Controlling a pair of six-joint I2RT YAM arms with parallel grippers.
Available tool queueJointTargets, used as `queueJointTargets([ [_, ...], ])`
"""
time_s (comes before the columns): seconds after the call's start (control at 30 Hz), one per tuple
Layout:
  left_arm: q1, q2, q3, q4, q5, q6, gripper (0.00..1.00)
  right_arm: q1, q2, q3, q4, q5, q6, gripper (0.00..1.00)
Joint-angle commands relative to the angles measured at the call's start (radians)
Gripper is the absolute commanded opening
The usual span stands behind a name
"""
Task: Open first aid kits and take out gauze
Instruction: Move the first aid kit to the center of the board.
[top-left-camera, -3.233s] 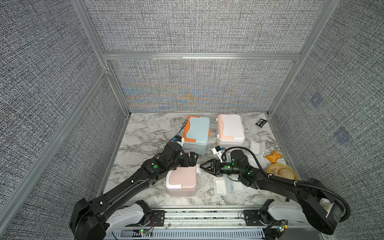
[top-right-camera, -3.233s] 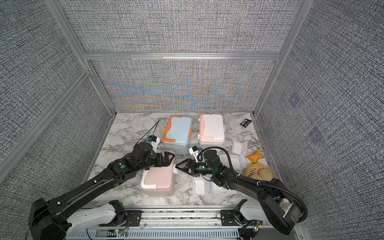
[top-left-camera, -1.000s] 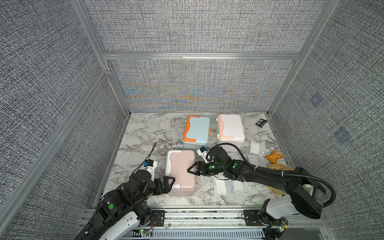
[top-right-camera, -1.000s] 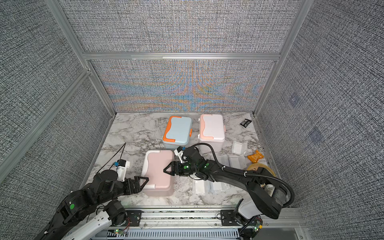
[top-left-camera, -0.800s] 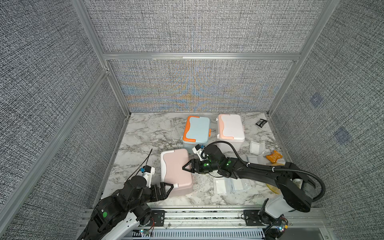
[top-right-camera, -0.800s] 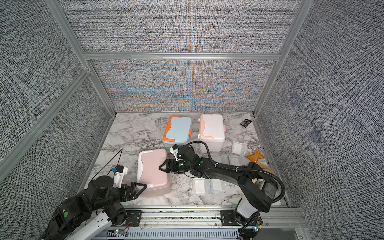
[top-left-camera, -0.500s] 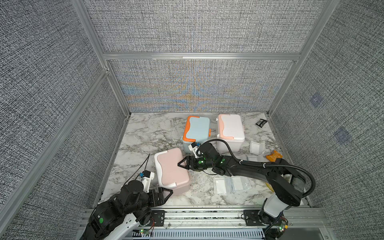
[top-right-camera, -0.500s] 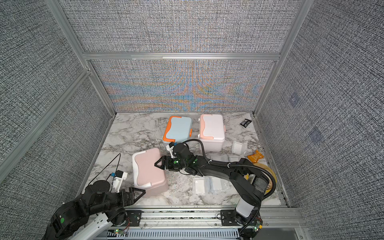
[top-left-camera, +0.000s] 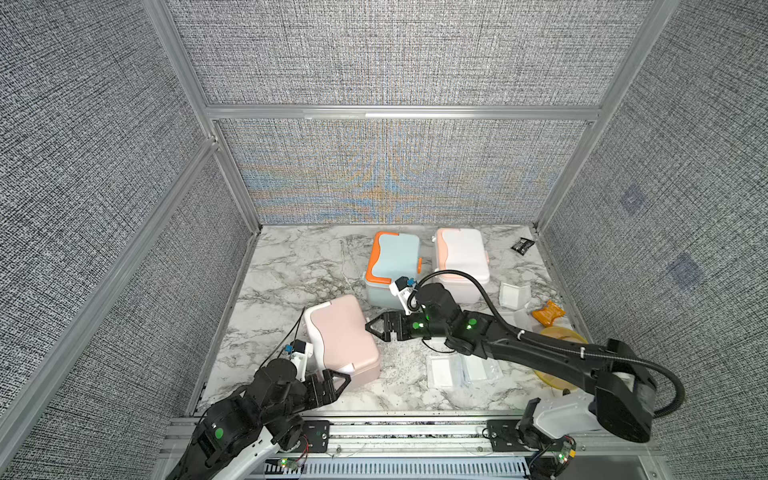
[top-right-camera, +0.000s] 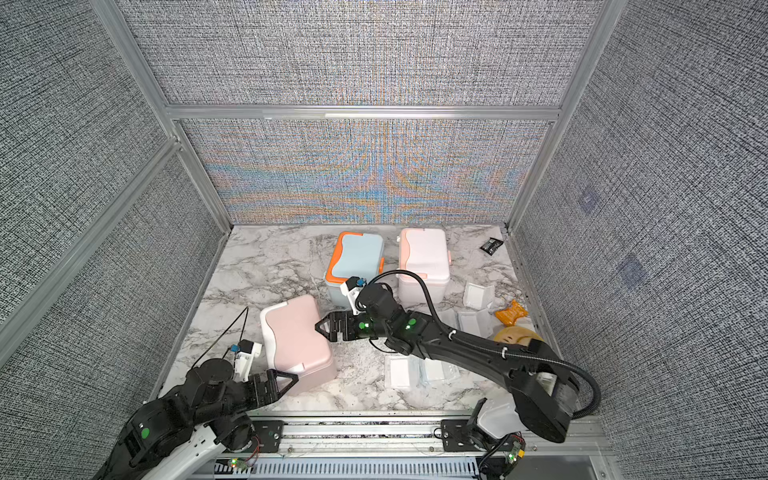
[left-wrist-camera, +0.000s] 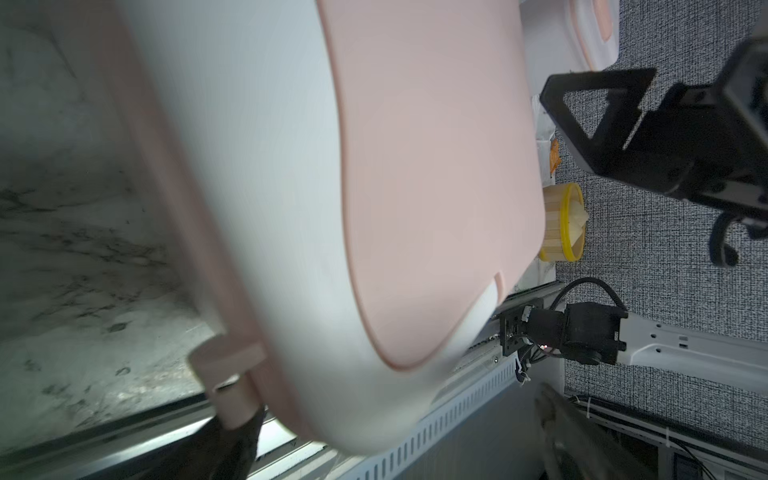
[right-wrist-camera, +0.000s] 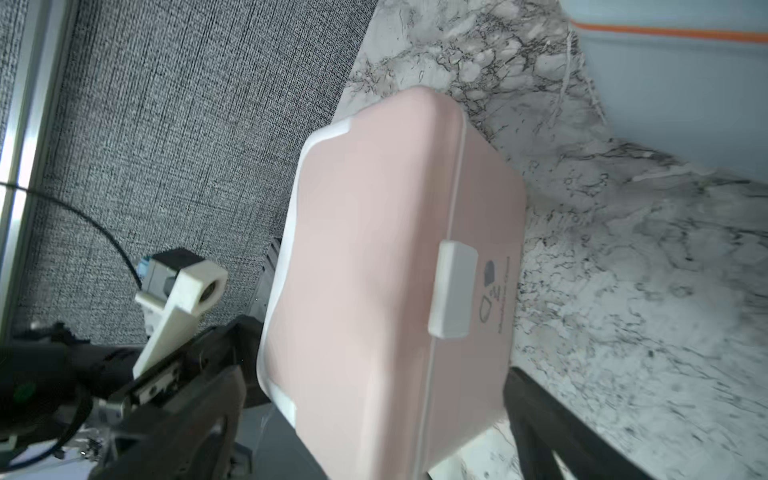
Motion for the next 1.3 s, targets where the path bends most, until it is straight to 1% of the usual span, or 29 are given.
queueJointTargets([
  [0.0,0.001,0.004,0.000,0.041,-0.048,-0.002,1.00,0.036,-0.066,-0.034,-0.158,0.053,-0.171,0.99],
  [0.07,0.000,0.013,-0.002,0.042,-0.062,0.001,1.00,0.091,-0.084,-0.048,-0.207,0.094,-0.228,0.95],
  [0.13,0.000,0.022,-0.007,0.051,-0.073,0.002,0.99,0.142,-0.080,-0.064,-0.218,0.132,-0.249,0.91],
  [0.23,0.000,0.033,-0.017,0.069,-0.106,0.004,1.00,0.194,-0.021,-0.051,-0.227,0.180,-0.253,0.87],
  [0.33,0.001,0.057,-0.006,0.082,-0.161,0.019,1.00,0.241,0.054,0.001,-0.235,0.244,-0.254,0.82],
  [0.43,0.000,0.088,0.012,0.108,-0.242,0.035,0.99,0.259,0.136,0.076,-0.236,0.295,-0.252,0.78],
  [0.5,0.002,0.118,0.024,0.142,-0.295,0.053,0.99,0.260,0.192,0.137,-0.243,0.304,-0.246,0.75],
  [0.6,0.006,0.201,0.049,0.189,-0.367,0.097,0.99,0.263,0.259,0.200,-0.228,0.315,-0.210,0.63],
  [0.63,0.014,0.238,0.065,0.204,-0.385,0.118,0.99,0.262,0.280,0.220,-0.228,0.328,-0.191,0.61],
  [0.7,0.038,0.311,0.099,0.231,-0.400,0.162,0.99,0.263,0.319,0.264,-0.231,0.331,-0.177,0.61],
  [0.8,0.111,0.402,0.158,0.264,-0.397,0.238,0.99,0.260,0.367,0.333,-0.250,0.369,-0.159,0.61],
  [0.83,0.153,0.431,0.179,0.275,-0.386,0.264,0.99,0.257,0.380,0.358,-0.261,0.385,-0.156,0.61],
  [0.93,0.279,0.519,0.221,0.316,-0.306,0.332,0.99,0.245,0.419,0.413,-0.264,0.397,-0.150,0.61],
  [0.97,0.317,0.544,0.227,0.328,-0.279,0.339,0.99,0.243,0.432,0.428,-0.267,0.400,-0.152,0.61],
  [1.07,0.394,0.608,0.227,0.353,-0.264,0.355,0.99,0.229,0.473,0.466,-0.274,0.401,-0.151,0.61],
  [1.27,0.516,0.700,0.186,0.452,-0.199,0.361,0.99,0.200,0.545,0.527,-0.259,0.342,-0.145,0.62],
])
